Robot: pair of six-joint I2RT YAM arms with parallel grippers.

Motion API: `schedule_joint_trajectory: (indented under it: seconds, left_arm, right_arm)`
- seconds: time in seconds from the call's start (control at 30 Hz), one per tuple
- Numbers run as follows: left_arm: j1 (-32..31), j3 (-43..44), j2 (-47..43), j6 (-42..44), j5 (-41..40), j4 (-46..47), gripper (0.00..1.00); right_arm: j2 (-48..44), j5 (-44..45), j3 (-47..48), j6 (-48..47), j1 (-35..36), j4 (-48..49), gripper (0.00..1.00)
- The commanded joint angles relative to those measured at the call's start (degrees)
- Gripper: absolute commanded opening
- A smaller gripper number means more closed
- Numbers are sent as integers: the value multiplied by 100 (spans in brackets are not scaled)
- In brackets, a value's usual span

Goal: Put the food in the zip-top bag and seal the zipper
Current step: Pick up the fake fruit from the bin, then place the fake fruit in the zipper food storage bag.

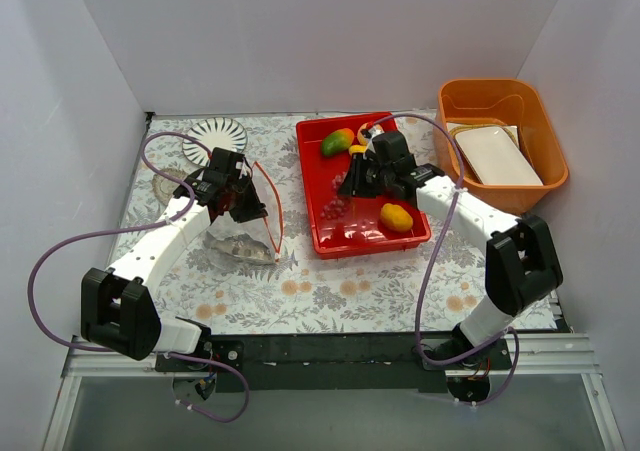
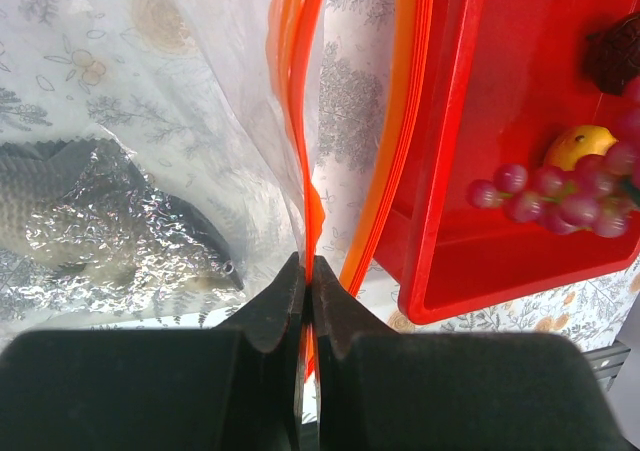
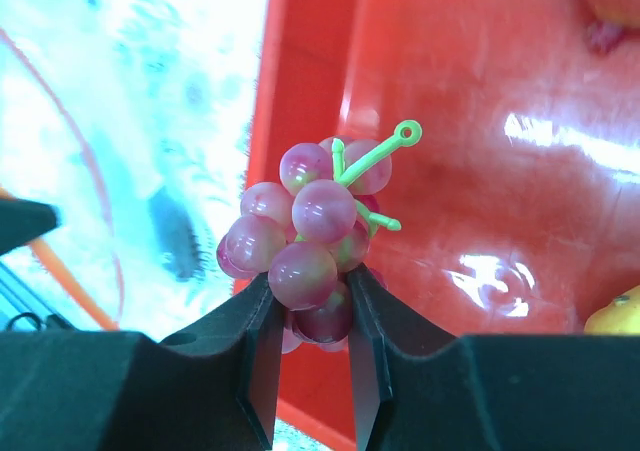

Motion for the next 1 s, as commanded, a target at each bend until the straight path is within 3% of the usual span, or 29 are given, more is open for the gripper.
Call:
schedule_joint_trajectory:
  seconds: [0.0, 0.3, 0.97]
  left_arm:
    - [-14, 47, -90, 53, 26, 70, 0]
    - [-14, 91, -11, 18, 96, 105, 0]
    - [-14, 100, -37, 18, 122, 105, 0]
  right_arm:
    - [-425, -51, 266, -130, 5, 350, 1]
    - [-716, -112, 942, -122, 355, 403, 3]
    - [690, 283, 2464, -473, 1349, -230, 3]
